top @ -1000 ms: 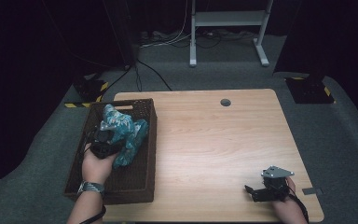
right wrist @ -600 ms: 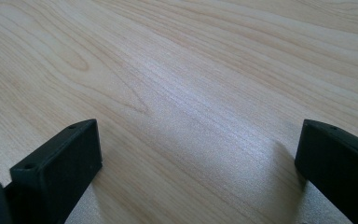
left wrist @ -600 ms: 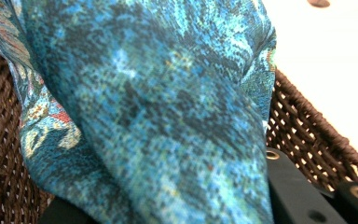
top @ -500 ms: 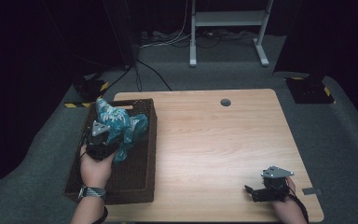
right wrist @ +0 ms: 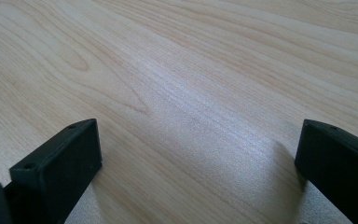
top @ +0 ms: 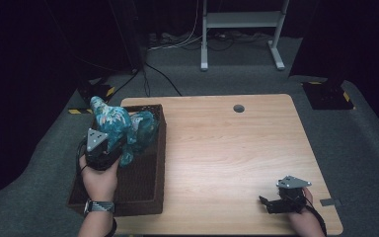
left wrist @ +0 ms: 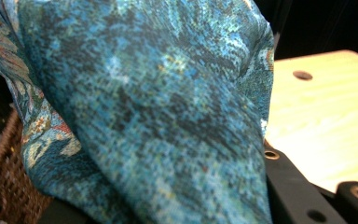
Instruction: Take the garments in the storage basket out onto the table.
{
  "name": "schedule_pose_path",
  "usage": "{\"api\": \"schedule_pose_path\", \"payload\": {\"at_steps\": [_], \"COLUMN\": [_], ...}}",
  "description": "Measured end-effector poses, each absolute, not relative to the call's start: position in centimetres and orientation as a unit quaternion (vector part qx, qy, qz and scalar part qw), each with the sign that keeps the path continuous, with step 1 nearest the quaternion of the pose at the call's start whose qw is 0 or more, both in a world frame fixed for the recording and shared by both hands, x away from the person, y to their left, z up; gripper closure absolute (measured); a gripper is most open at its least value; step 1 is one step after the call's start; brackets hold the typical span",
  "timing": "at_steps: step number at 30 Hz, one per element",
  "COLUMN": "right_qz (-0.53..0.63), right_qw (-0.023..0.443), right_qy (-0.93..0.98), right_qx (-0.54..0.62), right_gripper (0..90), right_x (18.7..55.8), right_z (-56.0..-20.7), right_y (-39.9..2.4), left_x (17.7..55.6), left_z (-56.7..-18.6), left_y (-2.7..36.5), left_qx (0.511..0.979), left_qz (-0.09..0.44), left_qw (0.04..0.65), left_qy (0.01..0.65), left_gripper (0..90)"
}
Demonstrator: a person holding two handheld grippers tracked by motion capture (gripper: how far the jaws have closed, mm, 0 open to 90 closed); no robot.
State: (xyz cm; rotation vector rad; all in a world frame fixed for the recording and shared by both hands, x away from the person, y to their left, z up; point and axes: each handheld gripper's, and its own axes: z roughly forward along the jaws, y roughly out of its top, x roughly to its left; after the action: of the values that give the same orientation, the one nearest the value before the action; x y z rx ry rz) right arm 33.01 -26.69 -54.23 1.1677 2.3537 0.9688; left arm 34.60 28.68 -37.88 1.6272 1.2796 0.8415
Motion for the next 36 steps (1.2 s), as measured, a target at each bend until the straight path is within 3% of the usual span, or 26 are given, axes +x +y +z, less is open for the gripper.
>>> {"api": "schedule_pose_path", "payload": {"at_steps": [36], "right_qz": [0.341], "right_qw": [0.170], "right_qy": [0.828], "right_qx": [0.411], "right_gripper": [0.5], "right_x": [33.0], "right_z": [-54.2], "right_y": [-26.7], "left_x": [32.1], "left_z": [-34.7], "left_y": [28.1], "left_qx": [0.583], "left_qz": [0.424], "left_qw": [0.514], "left_qy": [0.465], "left_gripper": [75.0]}}
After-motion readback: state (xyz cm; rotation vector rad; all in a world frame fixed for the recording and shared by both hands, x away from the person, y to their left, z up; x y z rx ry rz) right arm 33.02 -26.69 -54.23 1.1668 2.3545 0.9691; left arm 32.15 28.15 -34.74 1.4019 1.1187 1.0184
